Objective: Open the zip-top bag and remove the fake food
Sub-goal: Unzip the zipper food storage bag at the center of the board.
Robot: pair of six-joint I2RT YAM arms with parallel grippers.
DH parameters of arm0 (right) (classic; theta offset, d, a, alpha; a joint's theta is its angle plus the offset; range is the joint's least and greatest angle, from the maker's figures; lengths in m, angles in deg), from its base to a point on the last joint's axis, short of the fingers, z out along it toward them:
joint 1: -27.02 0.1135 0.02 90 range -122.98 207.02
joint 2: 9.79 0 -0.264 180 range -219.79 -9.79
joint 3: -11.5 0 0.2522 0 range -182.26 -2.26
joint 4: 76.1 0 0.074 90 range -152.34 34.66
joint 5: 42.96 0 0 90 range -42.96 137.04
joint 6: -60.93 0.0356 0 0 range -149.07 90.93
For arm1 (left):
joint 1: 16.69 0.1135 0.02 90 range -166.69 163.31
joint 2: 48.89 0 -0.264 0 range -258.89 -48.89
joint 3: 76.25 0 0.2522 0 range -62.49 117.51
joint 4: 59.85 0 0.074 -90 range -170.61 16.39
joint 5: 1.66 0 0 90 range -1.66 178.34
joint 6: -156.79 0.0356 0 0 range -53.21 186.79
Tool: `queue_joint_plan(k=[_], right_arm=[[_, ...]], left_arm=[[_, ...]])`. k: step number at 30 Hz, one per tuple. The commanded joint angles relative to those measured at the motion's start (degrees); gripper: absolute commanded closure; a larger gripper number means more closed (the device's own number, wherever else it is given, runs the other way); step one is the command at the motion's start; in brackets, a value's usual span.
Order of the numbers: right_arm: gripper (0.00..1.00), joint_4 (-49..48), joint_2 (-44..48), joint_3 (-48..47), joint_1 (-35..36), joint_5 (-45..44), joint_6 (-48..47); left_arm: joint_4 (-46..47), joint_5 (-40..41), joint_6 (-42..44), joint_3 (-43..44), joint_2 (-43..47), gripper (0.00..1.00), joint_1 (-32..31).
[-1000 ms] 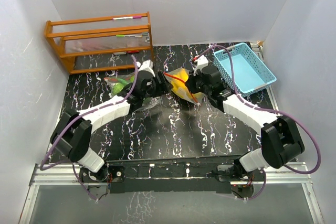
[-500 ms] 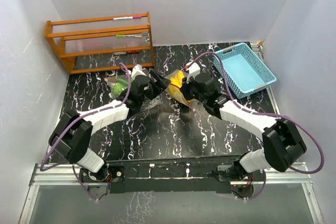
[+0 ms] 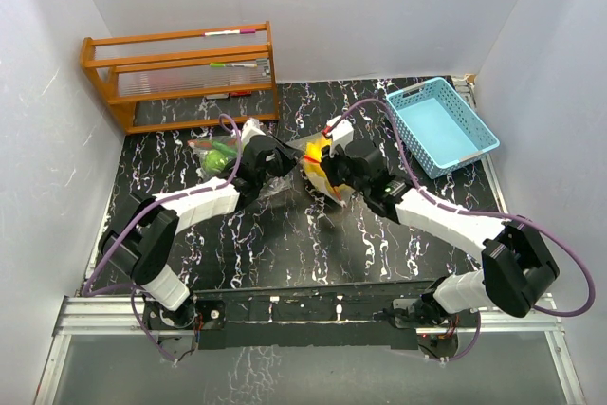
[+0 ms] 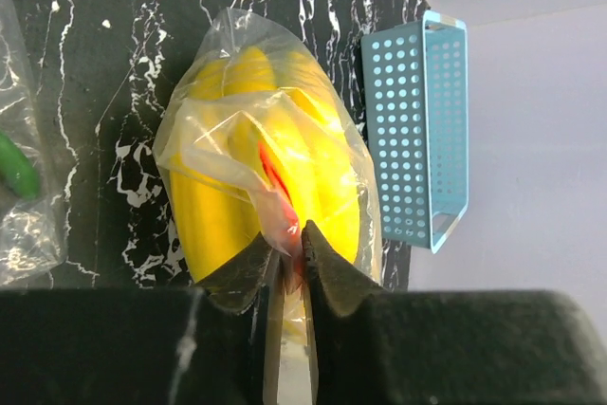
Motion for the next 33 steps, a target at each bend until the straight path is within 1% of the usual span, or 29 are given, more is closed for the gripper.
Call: queue_joint_plan(k=[1, 5, 6, 7, 9, 10, 12, 14, 18, 23, 25, 27, 31, 32, 33], right_arm=[[0.92, -3.1, 2.2, 0.9, 1.2, -2.3, -2.0], [0.92, -3.1, 2.4, 1.0, 1.2, -2.8, -2.0], [0.9, -3.1, 2.5, 1.1, 1.2, -3.0, -2.0], [0.84, -3.0, 2.7, 1.2, 1.2, -3.0, -1.9], [0.62, -2.9, 3.5, 1.3, 1.2, -3.0, -1.7], [0.53, -2.8, 4.0, 1.4, 1.2, -3.1, -1.7], [0.44, -2.2, 4.8, 1.4, 1.5, -3.7, -1.7], [0.41, -2.0, 5.4, 1.9, 2.2, -4.3, -1.9], [0.4, -1.3, 6.4, 2.9, 4.1, -5.7, -2.9], [0.45, -1.4, 5.3, 3.6, 4.6, -8.7, -2.5], [0.51, -1.5, 4.8, 3.4, 4.7, -10.4, -1.8], [0.61, -1.7, 4.7, 3.1, 4.5, -10.7, -1.1], [0.89, -2.2, 5.2, 2.0, 4.6, -10.1, -0.6], [0.92, -2.2, 5.3, 1.8, 4.6, -10.2, -0.7], [0.92, -2.2, 5.5, 1.6, 4.5, -10.2, -1.0]], left_arm=[[1.0, 0.9, 1.4, 2.9, 0.4, 1.0, -0.1], [1.8, -0.1, 2.7, 3.0, 0.5, 1.0, -0.1], [1.7, 0.4, 2.8, 2.9, 0.8, 1.0, -0.1], [1.3, 1.0, 3.1, 3.1, 1.2, 1.0, -0.1], [0.2, 2.8, 4.6, 3.8, 1.7, 1.0, 0.0], [-0.6, 3.3, 5.3, 4.5, 1.7, 1.0, 0.2], [-1.8, 3.2, 5.8, 5.8, 1.5, 1.0, 0.9], [-2.2, 3.4, 5.8, 6.5, 1.3, 1.0, 1.5], [-2.8, 3.8, 6.2, 7.8, 0.9, 1.0, 2.4], [-2.6, 3.3, 6.3, 7.8, 1.6, 1.0, 2.8], [-2.2, 2.7, 5.8, 6.8, 2.5, 1.0, 2.8], [-2.0, 2.6, 5.6, 5.8, 3.5, 1.0, 2.8], [-2.5, 2.9, 6.6, 4.5, 5.1, 0.99, 2.8], [-1.6, 2.4, 7.6, 4.1, 5.5, 0.88, 2.8], [-0.6, 1.8, 8.6, 3.6, 5.9, 0.77, 2.8]])
